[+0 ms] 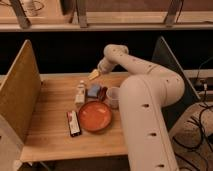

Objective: Place the white sponge in the ceramic cup

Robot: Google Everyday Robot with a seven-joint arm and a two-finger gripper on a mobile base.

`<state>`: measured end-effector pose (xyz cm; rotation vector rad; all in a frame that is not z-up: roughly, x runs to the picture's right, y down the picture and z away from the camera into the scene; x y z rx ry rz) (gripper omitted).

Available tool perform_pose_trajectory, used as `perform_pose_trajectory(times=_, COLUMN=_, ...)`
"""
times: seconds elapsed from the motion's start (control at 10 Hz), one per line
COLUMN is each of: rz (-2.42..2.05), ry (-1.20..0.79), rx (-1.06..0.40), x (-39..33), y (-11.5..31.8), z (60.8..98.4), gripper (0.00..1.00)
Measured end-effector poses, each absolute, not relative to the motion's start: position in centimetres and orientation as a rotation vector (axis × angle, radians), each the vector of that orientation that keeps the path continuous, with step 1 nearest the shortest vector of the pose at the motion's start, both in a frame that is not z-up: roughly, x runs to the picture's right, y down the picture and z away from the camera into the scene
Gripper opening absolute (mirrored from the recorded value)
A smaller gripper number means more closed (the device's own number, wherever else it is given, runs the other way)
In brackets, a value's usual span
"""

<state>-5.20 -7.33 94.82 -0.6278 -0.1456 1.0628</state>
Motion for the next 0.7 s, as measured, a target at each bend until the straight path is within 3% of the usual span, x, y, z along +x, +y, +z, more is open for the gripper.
perform_pose_trajectory(times=0.7, rz=0.991, ry=-0.107, rx=-0.748, x=-9.3, y=-3.7, z=96.5, gripper=0.80)
